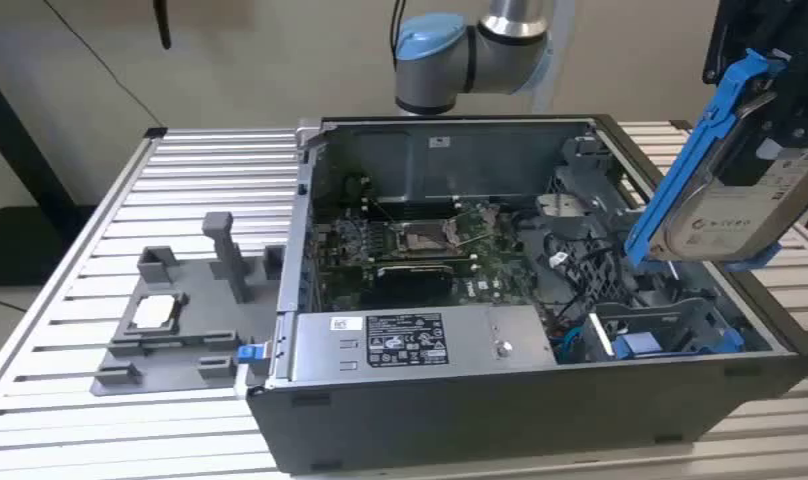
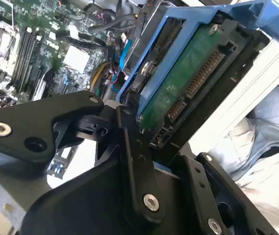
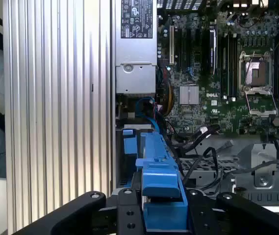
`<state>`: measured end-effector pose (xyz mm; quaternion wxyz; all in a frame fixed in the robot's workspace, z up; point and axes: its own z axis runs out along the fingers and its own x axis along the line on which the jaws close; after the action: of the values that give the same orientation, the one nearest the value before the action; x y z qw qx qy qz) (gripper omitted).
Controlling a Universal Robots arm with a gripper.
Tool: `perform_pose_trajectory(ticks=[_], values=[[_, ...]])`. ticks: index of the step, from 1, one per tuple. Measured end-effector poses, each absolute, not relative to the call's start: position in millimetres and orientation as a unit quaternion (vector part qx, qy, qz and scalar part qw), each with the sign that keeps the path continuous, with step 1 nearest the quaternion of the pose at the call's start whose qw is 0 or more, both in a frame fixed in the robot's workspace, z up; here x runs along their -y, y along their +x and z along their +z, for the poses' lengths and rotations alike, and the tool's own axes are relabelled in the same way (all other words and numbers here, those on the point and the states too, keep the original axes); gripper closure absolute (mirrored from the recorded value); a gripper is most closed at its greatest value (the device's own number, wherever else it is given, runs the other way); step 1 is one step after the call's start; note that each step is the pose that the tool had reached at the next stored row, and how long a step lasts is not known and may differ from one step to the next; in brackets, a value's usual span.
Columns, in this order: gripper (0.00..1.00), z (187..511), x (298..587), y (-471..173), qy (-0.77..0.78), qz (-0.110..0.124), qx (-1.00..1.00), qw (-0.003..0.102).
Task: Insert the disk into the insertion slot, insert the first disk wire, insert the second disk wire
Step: 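Insert the disk into the insertion slot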
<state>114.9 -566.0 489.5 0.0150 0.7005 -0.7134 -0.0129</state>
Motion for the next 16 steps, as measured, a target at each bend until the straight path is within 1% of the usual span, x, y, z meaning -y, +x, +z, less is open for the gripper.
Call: perform_pose_trajectory(ticks=[16], values=[[0.67, 486.5, 566.0, 114.9, 0.701, -0.012, 0.713, 0.016]])
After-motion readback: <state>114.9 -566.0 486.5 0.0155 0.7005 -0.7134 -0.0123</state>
